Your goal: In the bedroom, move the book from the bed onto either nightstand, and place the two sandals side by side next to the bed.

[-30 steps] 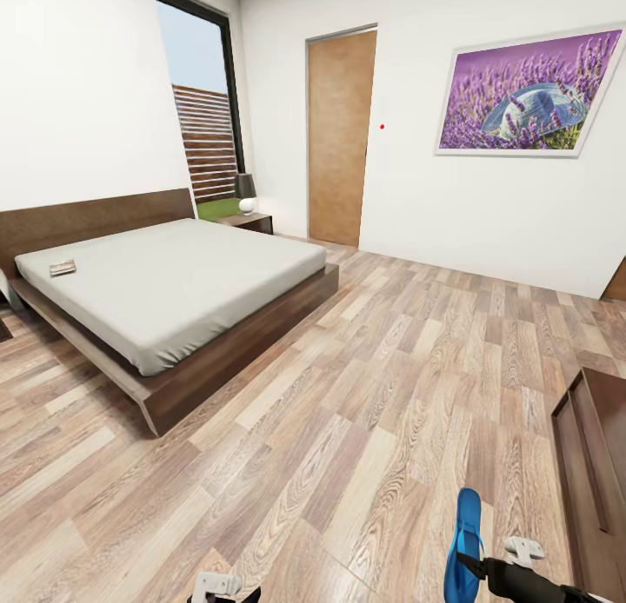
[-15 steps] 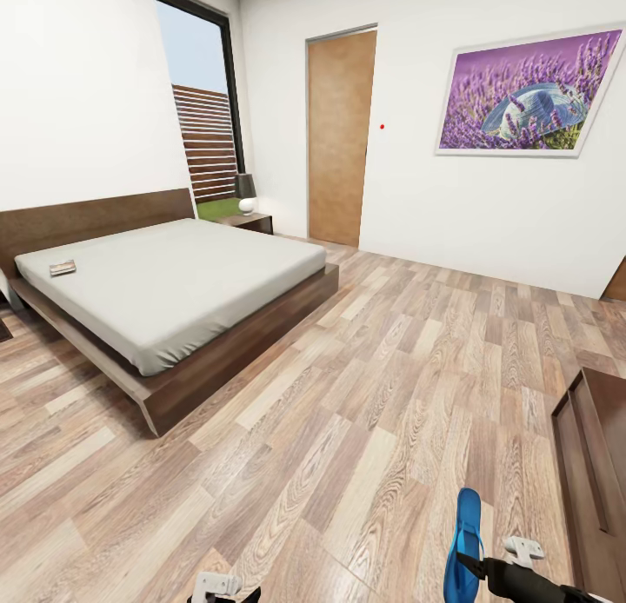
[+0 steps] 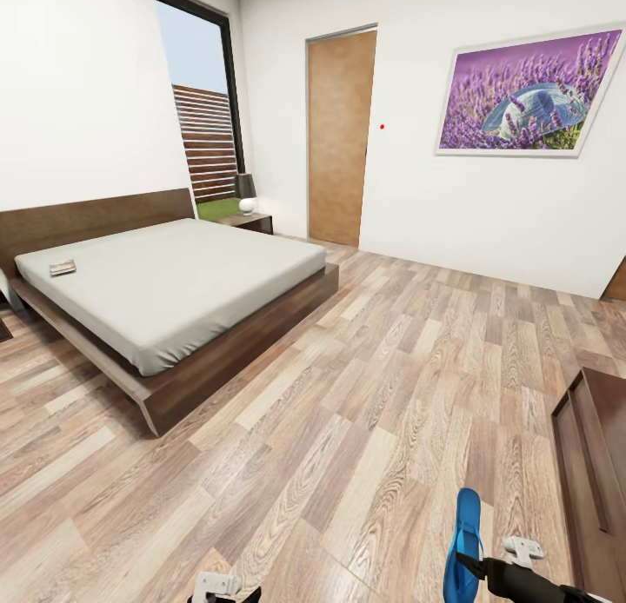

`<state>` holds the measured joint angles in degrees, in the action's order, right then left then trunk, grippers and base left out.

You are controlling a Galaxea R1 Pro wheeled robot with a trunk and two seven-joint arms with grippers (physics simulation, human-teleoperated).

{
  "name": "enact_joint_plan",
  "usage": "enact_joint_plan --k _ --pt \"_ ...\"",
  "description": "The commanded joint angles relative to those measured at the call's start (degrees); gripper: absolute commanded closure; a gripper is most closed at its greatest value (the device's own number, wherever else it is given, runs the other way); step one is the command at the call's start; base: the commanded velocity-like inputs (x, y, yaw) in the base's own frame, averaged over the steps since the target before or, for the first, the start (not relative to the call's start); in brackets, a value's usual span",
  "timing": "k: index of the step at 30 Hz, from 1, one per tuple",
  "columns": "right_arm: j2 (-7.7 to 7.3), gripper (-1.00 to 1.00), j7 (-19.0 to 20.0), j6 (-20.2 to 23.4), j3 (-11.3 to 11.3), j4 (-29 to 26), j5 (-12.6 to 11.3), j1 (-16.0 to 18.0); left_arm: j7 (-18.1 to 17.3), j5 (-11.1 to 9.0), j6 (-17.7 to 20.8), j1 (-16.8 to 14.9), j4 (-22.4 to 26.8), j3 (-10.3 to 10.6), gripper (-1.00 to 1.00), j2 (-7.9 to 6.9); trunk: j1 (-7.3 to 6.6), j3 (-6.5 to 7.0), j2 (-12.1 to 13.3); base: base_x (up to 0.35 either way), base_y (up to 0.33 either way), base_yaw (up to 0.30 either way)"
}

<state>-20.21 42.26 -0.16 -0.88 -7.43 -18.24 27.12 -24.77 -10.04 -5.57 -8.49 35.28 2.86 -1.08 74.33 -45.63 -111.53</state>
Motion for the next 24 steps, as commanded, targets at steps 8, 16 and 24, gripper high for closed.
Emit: enact_joint_plan --k 8,16,24 --pt "3.50 1.00 0.19 -0.85 -0.08 3.84 0.04 0.04 -0.01 -0.44 -0.15 -0.03 -0.93 0.30 -1.00 0.88 -0.01 -0.05 -0.02 0.000 0.000 0.000" --pt "3.86 1.00 0.19 -0.92 -0.09 4.75 -0.03 0.04 -0.02 -0.50 -0.15 -0.03 -1.19 0.30 -1.00 0.96 -0.01 -0.05 -0.02 0.204 0.000 0.000" --pt "3.87 1.00 0.19 -0.91 -0.09 4.96 -0.04 0.04 -0.02 -0.50 -0.07 -0.03 -1.27 0.30 -1.00 1.00 -0.01 -0.05 -0.02 0.321 0.000 0.000"
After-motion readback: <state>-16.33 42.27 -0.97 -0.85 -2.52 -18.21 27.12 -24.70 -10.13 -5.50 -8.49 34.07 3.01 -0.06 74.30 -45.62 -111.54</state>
